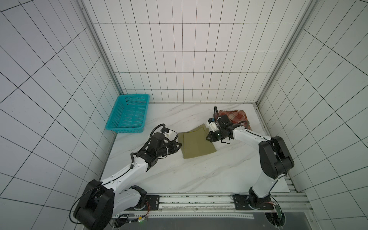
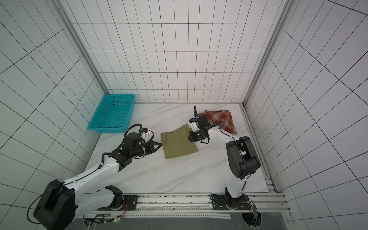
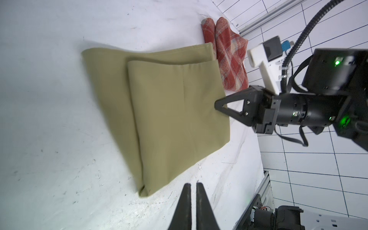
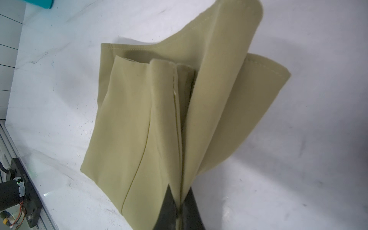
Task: Fold and stack skirts
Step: Pick up the skirt from the center of the table, then place the skirt on the skirt.
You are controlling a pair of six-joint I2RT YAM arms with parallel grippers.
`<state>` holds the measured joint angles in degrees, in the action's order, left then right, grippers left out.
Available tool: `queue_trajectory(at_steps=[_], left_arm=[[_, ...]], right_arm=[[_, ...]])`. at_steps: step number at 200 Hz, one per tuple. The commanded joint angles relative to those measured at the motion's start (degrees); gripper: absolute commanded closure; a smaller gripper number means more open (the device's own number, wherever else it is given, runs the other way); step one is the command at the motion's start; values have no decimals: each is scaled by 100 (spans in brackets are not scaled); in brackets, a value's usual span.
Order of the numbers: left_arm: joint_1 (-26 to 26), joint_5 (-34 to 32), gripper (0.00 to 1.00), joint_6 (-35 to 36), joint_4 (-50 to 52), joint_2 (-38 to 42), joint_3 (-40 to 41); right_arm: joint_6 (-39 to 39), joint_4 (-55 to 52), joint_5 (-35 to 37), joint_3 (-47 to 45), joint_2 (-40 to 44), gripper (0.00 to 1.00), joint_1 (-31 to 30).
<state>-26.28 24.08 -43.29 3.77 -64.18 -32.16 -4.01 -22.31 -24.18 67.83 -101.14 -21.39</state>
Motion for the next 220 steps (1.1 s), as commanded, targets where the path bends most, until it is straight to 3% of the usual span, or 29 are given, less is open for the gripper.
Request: queue_trajectory(at_steps=[1,110,188,220], left_arm=[[62,27,91,163,370,138,26],[161,-26,91,72,704,-342,-629],[185,-78,91,6,852,-841,-1104],[194,-81,91,8,863,-992,-1253]], right_arm=[[847,-789,-326,1221,-197,100,291],[2023,-3018,-1350,4063,-1696,100,1811],[2336,-4321,-1618,6253,-2753,100,2200],[2477,-4577,-1704,6689,-2857,100,2334]])
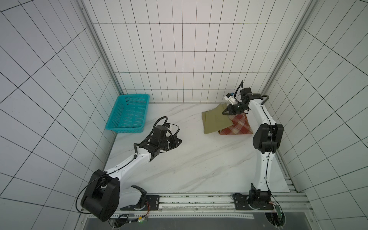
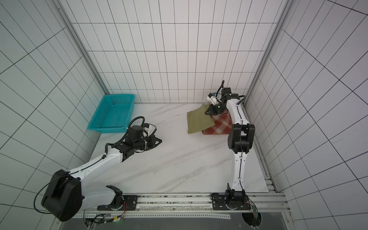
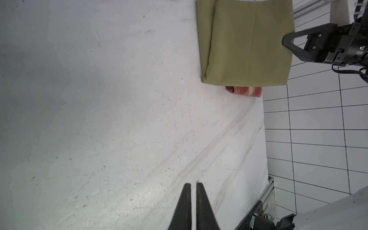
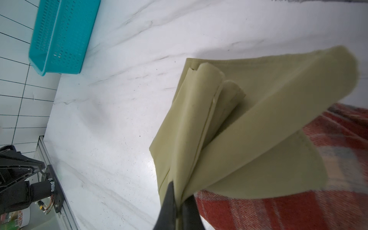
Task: Fold and stack skirts
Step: Place the skirt on the skirt.
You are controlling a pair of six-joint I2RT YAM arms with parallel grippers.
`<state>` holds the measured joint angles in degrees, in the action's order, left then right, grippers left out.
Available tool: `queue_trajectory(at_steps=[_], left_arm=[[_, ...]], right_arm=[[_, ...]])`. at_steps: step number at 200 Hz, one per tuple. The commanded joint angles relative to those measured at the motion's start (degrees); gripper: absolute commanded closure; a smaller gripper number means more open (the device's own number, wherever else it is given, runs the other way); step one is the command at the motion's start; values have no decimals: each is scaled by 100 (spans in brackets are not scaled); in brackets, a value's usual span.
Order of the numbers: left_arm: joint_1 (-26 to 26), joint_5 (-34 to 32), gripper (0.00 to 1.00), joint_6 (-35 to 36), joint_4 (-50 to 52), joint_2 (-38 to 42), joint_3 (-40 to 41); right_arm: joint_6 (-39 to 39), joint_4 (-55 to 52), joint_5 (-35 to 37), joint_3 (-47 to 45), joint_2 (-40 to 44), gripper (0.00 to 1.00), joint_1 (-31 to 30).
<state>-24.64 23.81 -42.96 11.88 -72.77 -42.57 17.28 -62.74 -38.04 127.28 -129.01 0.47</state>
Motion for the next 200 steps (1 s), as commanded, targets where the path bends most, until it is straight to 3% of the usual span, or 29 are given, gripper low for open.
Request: queue_trajectory(at_steps=[1,113,200], left_arm=[[30,-58,91,-27,52,-141,-219],[57,-79,91,-87,43,-699,-617],[56,-136,91,-195,12,-671,-580]], right_arm=[[347,-536,-323,753,-71,100,156],[592,-844,-1700,895,-203,100,1085],[584,-830,-2007,765,-79,100,1309]])
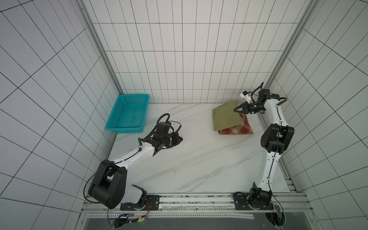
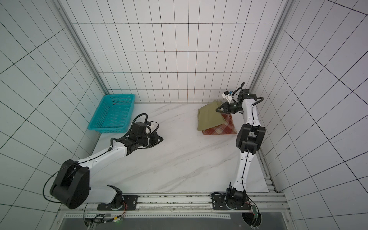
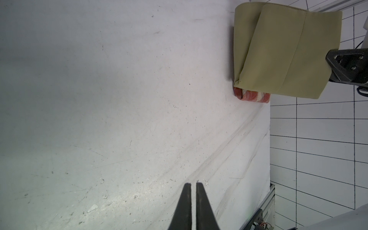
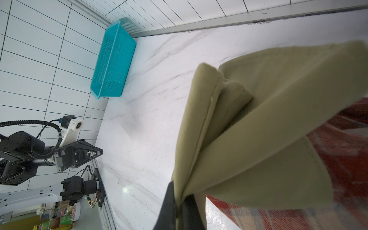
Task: Fold and stack skirts
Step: Place the skirt on the skirt.
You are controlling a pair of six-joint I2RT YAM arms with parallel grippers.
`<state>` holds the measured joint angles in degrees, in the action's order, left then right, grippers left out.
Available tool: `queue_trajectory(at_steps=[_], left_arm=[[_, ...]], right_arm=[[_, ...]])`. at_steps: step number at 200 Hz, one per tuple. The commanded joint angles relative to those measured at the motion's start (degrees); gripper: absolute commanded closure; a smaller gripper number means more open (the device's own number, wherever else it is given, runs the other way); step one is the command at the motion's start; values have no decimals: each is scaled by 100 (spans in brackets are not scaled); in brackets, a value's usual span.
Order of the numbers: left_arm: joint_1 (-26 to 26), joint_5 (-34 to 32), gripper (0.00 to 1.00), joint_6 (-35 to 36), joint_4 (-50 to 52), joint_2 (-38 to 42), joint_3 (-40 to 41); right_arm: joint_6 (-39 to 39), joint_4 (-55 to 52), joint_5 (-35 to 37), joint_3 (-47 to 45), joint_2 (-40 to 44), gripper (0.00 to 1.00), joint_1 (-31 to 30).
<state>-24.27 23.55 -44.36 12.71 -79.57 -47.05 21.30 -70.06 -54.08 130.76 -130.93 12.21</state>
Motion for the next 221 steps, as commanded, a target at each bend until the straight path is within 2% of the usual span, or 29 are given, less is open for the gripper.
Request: queue_trajectory(at_steps=[1,31,65,95,167,221], left_arm=[[19,-112,91,-55,-69,10,-130],[20,-158,91,-81,-89,21,-97],[19,-132,91,-101,-92,30,-114],[19,-148,91,-90,-57,81,-103],[10,-126,91,-125,-49,65,-148],[6,-157,91,-132,-12,34,-156]], right_arm=[[182,-97,-406,412,113,100,139],[238,-113,-649,390,199,100,190],[188,-34,-544,237,324,100,251],[33,54,-226,67,295,100,322],[-122,144,23,78,92,100,518],[-369,227,628,167,-366,100,538]])
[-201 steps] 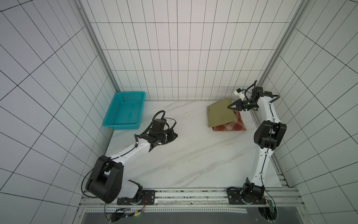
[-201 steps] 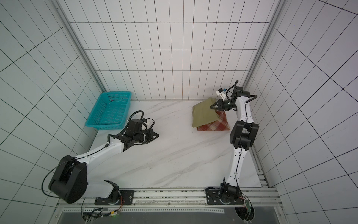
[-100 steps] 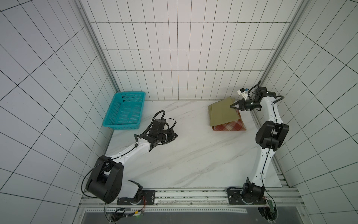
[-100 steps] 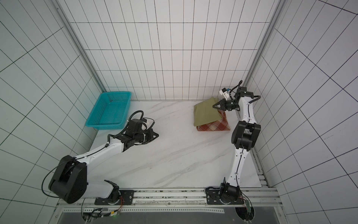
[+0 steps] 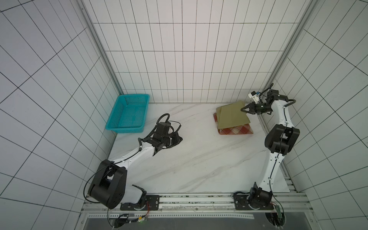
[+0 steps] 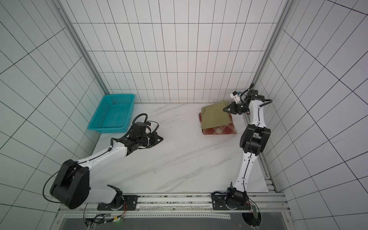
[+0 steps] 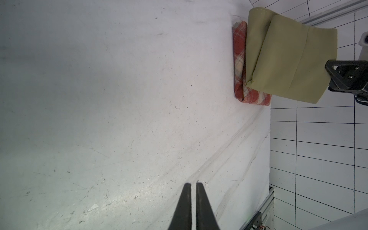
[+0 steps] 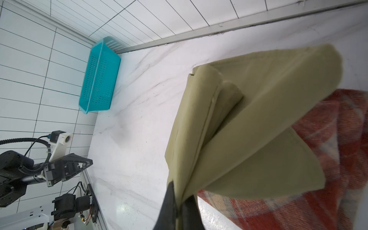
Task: Fold and stack skirts
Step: Place the skirt on the skirt.
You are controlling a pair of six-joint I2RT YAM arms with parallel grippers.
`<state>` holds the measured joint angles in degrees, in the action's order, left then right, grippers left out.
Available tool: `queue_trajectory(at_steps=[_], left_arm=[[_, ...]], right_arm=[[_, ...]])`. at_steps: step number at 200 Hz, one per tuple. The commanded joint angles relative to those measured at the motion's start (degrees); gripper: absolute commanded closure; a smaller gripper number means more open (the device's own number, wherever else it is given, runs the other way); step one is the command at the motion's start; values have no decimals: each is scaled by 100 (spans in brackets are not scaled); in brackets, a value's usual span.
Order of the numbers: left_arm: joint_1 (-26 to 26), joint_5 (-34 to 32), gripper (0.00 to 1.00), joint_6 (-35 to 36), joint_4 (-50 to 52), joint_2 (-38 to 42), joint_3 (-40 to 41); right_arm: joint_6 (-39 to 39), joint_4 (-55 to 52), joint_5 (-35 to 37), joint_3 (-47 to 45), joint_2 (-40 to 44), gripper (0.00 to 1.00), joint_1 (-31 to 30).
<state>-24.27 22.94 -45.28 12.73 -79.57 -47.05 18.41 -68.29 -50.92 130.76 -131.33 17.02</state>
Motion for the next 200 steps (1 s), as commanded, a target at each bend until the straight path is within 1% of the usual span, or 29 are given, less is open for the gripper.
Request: queue_trajectory(at_steps=[1,57,62,73,80,95,112,124,154,170,200], left_arm=[[4,-96,91,-41,-15,36,-156],[-7,-113,91,-58,-16,-75,-188],[-7,-117,91,-58,-17,-84,-182],[-7,-119,91,-60,-17,-112,-200],[-16,-112,91,-60,-18,-127,-206],[-25,-129,91,-59,-23,-153,-219],[-42,-132,91,-73,-51,-164,-213],[-49,-138,91,-84,-66,-166,-192],[-57,-117,91,-121,-169,-204,-141],[-69,-116,91,-141,-221,-208,-115],[-78,-100,91,-145,-258,-208,-90]], right_arm=[[-95,51,328,177,-342,100,57],[-391,249,1374,318,-662,100,56],[-438,301,1470,339,-678,94,57],[-507,383,1626,345,-709,89,56],[-572,454,1756,353,-718,82,56],[-783,678,2174,295,-674,75,57],[-1009,966,2545,130,-485,65,58],[-1125,1243,2564,-100,-253,61,56],[-1513,2260,2472,-1139,475,53,47],[-1621,2666,2391,-1508,722,52,41],[-1681,2716,2371,-1528,672,50,-12]])
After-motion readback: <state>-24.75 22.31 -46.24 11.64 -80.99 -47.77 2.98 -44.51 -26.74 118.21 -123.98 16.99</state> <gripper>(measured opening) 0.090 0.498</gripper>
